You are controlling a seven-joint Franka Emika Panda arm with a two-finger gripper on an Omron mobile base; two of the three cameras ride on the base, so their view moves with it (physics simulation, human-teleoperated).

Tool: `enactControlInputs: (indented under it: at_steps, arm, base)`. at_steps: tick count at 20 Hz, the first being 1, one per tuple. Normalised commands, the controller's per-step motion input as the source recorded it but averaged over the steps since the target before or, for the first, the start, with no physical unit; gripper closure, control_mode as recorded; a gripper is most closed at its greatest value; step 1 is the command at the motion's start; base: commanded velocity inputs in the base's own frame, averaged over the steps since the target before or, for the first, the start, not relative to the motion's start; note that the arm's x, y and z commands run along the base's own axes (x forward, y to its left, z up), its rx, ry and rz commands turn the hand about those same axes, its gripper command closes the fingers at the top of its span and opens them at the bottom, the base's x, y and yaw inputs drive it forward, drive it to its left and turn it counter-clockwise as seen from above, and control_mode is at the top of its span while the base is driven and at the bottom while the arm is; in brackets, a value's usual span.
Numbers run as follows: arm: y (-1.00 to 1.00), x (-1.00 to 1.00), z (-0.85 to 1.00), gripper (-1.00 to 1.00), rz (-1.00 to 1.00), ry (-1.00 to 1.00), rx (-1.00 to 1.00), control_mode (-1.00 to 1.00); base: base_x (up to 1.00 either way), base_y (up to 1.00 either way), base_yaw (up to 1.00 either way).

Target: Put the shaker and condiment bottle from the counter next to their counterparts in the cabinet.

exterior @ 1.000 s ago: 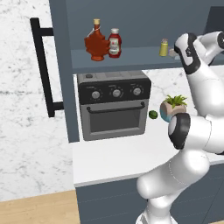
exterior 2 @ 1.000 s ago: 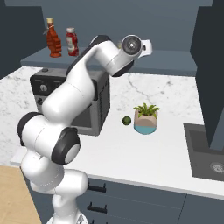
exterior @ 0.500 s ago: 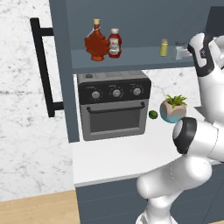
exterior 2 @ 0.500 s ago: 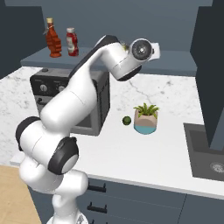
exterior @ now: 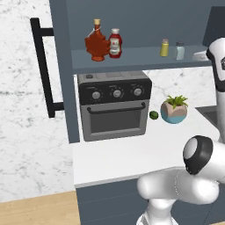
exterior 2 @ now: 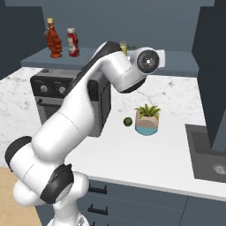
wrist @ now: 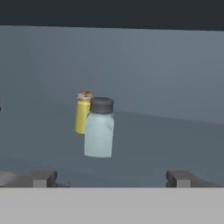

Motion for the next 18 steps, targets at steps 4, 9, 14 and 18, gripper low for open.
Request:
enactControlInputs:
  at_steps: [4, 9, 14, 18]
  arm:
    - [0.0, -0.96, 0.0, -1.0, 0.0, -0.09, 0.07, -1.0]
    - [0.1, -1.0, 0.0, -1.0, 0.0, -0.08, 0.06, -1.0]
    - [0.35, -1.0, -0.07, -1.0, 0.0, -0.08, 0.02, -1.0]
    - [0.42, -1.0, -0.14, -1.0, 0.0, -0.09, 0.01, -1.0]
  base:
    - [0.0, 0.0, 0.0]
    - [0.0, 0.0, 0.0]
    - [0.0, 0.0, 0.0]
    - [0.0, 0.0, 0.0]
